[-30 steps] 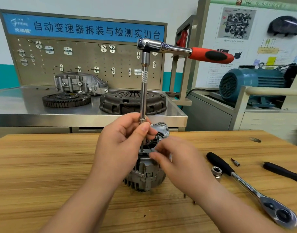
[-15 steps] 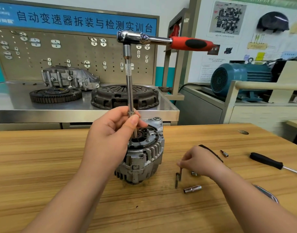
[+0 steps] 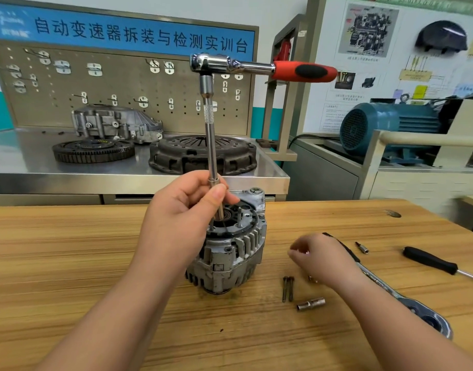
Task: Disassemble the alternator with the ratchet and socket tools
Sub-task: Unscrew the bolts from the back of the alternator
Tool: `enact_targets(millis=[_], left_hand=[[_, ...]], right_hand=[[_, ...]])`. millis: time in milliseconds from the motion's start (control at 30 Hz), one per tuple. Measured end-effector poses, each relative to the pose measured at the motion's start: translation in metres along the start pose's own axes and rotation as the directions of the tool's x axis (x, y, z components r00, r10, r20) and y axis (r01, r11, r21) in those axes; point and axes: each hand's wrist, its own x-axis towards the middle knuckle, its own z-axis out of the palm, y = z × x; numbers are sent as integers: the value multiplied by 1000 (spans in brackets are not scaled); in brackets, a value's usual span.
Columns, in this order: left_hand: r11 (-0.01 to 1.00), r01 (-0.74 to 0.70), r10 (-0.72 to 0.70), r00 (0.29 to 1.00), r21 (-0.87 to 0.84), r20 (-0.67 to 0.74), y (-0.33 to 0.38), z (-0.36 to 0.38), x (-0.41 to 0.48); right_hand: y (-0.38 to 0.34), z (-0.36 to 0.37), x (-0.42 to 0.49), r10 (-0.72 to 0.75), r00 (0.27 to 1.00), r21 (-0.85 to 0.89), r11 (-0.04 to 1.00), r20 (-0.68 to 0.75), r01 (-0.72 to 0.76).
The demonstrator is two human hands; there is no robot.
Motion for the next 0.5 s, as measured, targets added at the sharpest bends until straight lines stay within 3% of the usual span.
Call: enact_targets(millis=[67,133,200,333,500], left_hand=[[1000,6,-6,1000,3,-1,0,-1,1],[1000,11,-11,1000,-1,1,-1,-2,2],[1000,19,-19,1000,8,11,-1,-2,2],[999,41,-43,997,29,62,-1,-2,1],[993,45,-55,994,107,97,-4,-1,0]], right_hand=[[-10,-7,4,-72,994,253,963,-83,91],[-25,-15,9,-133,984,473,863,-122,175],[-43,-23,14,-197,970,579,778,-143,243],[-68,-38,33,-289,950,517,798,-121,309],[-71,-40,47,-367,930,223,904,-30,364]])
